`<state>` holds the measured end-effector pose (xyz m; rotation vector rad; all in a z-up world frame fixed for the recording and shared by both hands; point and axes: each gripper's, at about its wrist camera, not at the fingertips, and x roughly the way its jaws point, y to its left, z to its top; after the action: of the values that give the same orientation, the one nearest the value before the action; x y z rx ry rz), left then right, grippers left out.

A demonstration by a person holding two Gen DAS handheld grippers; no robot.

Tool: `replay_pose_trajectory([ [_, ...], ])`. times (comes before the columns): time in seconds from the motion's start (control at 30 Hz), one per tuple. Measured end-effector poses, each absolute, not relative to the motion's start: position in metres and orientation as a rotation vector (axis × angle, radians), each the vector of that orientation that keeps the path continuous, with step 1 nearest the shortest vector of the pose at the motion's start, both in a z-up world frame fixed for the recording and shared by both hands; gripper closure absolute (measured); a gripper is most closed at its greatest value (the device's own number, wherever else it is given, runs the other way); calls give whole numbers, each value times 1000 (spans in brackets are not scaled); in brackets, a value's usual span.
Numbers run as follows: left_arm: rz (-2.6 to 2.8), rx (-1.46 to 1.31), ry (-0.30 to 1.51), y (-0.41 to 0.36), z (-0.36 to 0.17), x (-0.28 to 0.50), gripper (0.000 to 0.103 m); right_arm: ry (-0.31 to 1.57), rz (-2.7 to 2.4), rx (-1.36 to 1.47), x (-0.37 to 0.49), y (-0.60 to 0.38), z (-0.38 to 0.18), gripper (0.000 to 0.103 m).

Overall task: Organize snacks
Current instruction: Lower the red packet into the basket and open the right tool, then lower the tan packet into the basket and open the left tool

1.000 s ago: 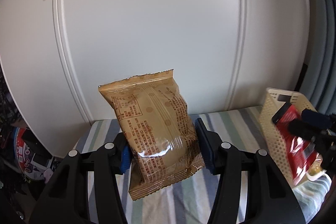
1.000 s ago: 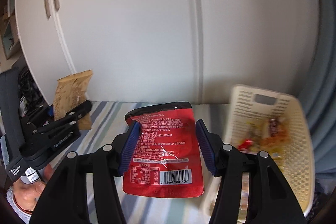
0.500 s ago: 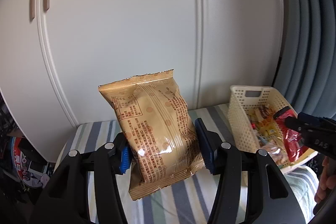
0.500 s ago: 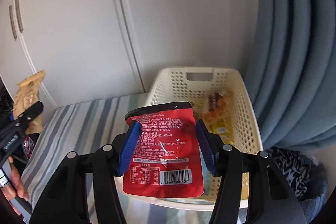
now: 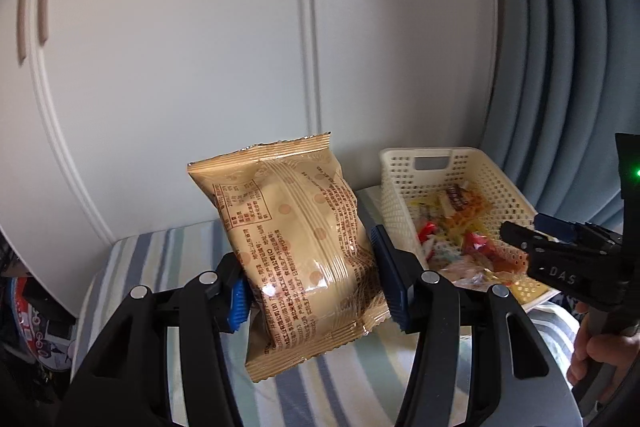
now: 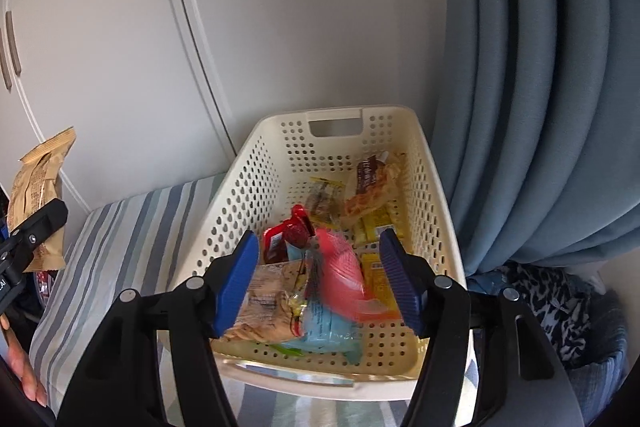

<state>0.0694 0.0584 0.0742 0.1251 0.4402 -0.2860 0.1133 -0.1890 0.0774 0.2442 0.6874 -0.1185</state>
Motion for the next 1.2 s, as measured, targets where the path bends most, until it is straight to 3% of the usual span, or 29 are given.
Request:
replay_pose_trajectory([
  [0.17, -369, 137, 454, 30, 78, 74, 48, 663, -163, 246, 100, -199, 81, 40],
  [0.3, -451, 143, 472, 4, 80, 82, 48, 639, -227, 253, 93, -210, 84, 33],
  [0.77, -572, 160, 577, -63, 61, 120, 48, 602, -332, 288, 80, -238, 85, 33],
  [1.2, -564, 184, 577, -71, 57, 130, 48, 598, -319, 262, 81, -231, 85, 33],
])
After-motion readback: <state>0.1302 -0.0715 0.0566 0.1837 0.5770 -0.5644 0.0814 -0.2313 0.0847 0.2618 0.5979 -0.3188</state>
